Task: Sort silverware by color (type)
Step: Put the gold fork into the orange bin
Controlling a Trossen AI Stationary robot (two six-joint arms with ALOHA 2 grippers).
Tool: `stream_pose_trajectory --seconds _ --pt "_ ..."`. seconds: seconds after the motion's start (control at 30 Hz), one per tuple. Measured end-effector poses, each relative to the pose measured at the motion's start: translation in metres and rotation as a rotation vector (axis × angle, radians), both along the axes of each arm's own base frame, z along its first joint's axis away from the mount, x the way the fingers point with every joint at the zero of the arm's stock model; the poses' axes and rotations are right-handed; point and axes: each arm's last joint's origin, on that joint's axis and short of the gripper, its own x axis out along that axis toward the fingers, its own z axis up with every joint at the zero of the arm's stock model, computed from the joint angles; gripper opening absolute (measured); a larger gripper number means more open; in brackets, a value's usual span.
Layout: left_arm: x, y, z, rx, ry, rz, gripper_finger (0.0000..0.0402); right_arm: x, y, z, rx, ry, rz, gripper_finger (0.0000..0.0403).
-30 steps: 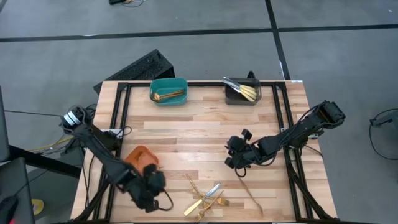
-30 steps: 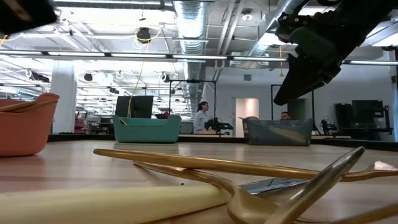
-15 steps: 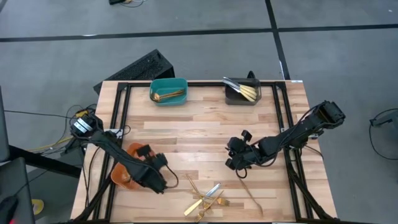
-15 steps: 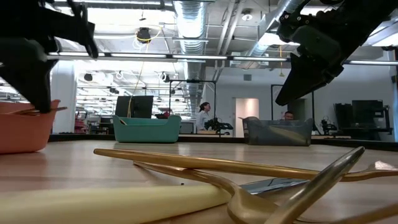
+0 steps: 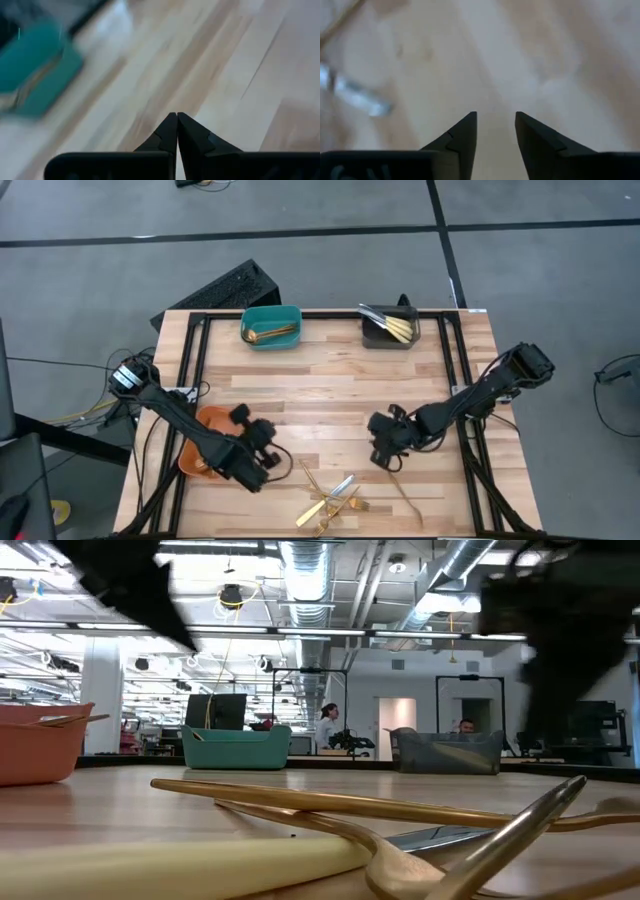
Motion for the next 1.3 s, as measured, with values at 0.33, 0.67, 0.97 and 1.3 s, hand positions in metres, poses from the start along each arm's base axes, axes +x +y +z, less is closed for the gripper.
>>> stream_pose_trajectory --seconds 0.33,0.67,0.97,1.3 --pt "0.037 0.007 0.013 0.159 -0.214 -0.047 0.0047 -0.049 0.055 -0.008 0.21 0.191 -0.15 0.0211" --pt "0.048 0.028 0.014 0.197 -0.215 0.026 0.0077 -0.056 0.099 -0.007 0.275 0.283 -0.2 0.0201" --pt "0.056 0.047 0.012 0.112 -0.196 0.073 0.0078 -0.031 0.128 -0.02 0.071 0.454 -0.118 0.0197" --pt "0.058 0.05 0.011 0.056 -0.172 0.06 0.0078 -0.027 0.13 -0.015 0.121 0.438 -0.091 0.0164"
